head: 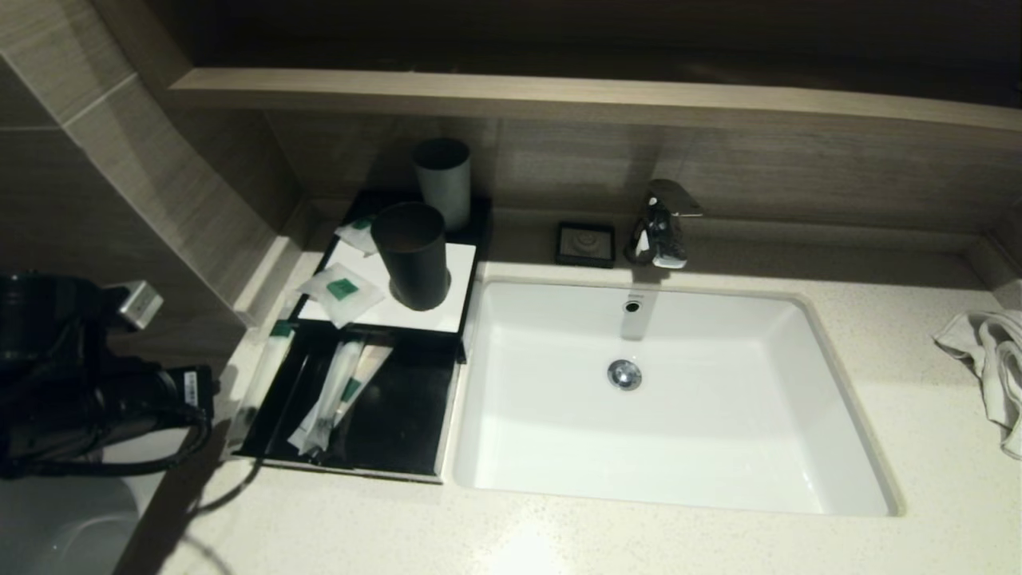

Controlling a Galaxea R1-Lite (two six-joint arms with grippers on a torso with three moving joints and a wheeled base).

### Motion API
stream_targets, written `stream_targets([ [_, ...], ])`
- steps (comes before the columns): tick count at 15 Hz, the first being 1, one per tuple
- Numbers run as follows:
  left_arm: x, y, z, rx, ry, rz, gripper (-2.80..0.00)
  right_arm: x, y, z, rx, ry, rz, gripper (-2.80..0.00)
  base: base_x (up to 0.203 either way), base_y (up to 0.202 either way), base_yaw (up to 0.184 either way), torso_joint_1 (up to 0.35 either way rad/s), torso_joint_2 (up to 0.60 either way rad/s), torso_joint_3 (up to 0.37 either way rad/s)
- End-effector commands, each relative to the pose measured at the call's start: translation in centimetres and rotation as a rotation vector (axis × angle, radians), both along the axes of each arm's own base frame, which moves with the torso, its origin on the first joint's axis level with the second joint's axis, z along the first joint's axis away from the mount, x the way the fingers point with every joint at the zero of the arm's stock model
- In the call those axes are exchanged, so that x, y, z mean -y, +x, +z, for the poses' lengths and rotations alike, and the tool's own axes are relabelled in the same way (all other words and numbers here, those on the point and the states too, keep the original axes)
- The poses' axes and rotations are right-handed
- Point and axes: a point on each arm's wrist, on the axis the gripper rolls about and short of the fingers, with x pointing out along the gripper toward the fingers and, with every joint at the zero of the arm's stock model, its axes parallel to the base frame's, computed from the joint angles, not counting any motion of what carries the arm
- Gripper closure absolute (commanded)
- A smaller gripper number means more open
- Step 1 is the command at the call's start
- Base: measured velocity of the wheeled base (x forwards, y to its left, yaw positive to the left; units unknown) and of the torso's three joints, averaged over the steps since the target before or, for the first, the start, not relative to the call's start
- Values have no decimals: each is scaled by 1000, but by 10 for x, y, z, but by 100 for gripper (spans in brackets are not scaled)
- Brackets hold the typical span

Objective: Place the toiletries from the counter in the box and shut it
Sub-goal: Pick up the bathroom toiletry

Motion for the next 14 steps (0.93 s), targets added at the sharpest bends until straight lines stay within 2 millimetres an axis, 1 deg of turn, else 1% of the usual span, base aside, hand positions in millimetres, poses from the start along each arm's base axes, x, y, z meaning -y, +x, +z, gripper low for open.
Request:
stream_targets([
  [1, 0, -2, 0, 5, 0, -3, 0, 0, 0, 0, 0, 0, 0, 0, 0, 0, 0, 0, 0, 0],
  [8, 0, -1, -2, 5, -11, -18, 0, 0, 0, 0, 0, 0, 0, 0, 0, 0, 0, 0, 0, 0],
  [14, 0, 5, -7, -8, -15, -21, 0, 0, 0, 0, 0, 0, -1, 0, 0, 0, 0, 0, 0, 0],
])
